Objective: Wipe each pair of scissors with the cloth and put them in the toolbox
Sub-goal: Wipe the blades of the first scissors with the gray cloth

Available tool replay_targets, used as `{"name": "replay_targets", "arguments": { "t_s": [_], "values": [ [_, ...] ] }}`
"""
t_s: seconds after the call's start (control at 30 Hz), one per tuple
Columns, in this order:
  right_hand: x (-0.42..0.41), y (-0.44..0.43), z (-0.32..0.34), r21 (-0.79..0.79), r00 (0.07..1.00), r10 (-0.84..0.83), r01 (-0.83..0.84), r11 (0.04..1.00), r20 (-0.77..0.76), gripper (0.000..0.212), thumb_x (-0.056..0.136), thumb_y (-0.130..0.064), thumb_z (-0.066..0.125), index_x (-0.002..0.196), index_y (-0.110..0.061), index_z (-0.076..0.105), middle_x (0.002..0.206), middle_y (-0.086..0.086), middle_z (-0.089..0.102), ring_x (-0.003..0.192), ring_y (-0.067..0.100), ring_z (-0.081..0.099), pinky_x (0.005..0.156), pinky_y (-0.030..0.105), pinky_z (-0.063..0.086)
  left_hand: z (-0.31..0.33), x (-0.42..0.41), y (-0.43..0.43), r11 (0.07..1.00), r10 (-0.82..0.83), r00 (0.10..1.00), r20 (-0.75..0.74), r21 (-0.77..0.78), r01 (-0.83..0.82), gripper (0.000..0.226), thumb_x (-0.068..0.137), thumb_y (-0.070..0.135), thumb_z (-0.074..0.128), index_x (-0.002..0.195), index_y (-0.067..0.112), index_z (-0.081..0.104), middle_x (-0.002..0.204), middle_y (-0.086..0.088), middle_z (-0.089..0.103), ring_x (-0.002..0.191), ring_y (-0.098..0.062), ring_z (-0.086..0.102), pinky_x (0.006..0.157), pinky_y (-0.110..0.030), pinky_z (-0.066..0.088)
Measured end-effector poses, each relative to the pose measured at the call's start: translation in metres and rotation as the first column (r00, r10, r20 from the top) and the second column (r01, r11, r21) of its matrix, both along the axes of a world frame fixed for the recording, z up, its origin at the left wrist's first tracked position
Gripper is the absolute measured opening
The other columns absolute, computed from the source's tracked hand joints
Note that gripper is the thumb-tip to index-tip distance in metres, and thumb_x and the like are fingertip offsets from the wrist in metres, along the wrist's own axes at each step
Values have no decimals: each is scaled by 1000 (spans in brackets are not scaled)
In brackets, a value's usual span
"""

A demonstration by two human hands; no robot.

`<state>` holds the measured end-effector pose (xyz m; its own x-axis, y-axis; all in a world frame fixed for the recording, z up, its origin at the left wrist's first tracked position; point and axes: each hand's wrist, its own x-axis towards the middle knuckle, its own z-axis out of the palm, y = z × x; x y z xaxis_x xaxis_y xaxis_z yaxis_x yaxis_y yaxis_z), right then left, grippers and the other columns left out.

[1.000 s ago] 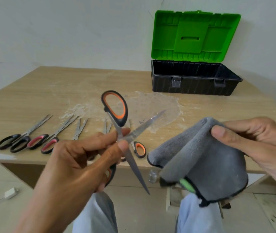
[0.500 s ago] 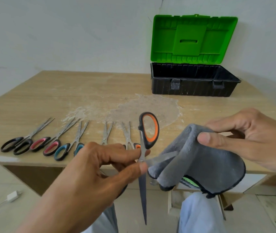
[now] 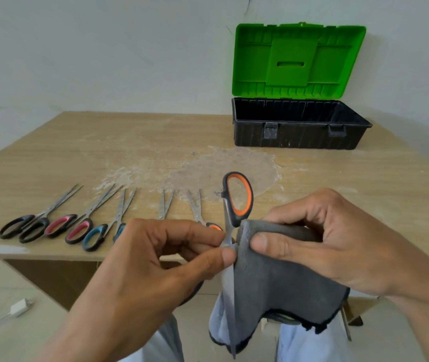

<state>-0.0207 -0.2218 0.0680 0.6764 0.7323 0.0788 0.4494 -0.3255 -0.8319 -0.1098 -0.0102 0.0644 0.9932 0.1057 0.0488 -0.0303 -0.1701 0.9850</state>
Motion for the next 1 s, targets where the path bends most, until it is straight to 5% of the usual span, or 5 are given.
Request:
{"name": "replay_targets", "arguments": {
  "t_s": [0.17,0.33,0.5,0.67,1.0],
  "values": [
    [-1,-3,-5,36,995,-37,41,999,-98,28,89,-41,78,62,-34,77,52,-11,52,49,2,44,51,10,33,-10,-1,2,999,-20,1000,-14,-46,19,16,62,25,81,77,22,81,61,-3,71,49,-1,59,46,-6,41],
    [-7,-5,-11,66,981,-114,125,990,-160,19,84,-47,75,88,-32,87,73,4,78,64,10,62,61,23,45,-16,0,-2,996,-33,999,-30,-78,31,17,67,32,75,81,24,81,59,2,68,54,-2,61,51,-10,44],
    [-10,-3,-9,75,979,-135,147,986,-149,26,81,-59,75,89,-37,86,74,8,78,64,14,64,60,25,46,-21,3,-3,995,1,1000,5,-101,0,23,65,40,75,75,20,81,56,-5,65,54,-10,56,52,-16,42],
    [-9,1,-6,89,973,-159,175,981,-165,14,86,-51,82,84,-37,86,71,5,78,60,17,66,59,22,47,-17,4,-5,983,53,998,-20,-175,-56,16,63,31,77,69,17,82,55,-11,67,49,-10,59,45,-12,44],
    [-6,-7,-14,60,969,-165,179,982,-181,45,79,-62,73,88,-20,86,74,25,70,59,32,61,61,32,44,-17,5,-6,992,50,998,-25,-119,-53,19,54,27,81,70,19,82,60,-7,72,53,-15,69,53,-22,58]
  ]
}}
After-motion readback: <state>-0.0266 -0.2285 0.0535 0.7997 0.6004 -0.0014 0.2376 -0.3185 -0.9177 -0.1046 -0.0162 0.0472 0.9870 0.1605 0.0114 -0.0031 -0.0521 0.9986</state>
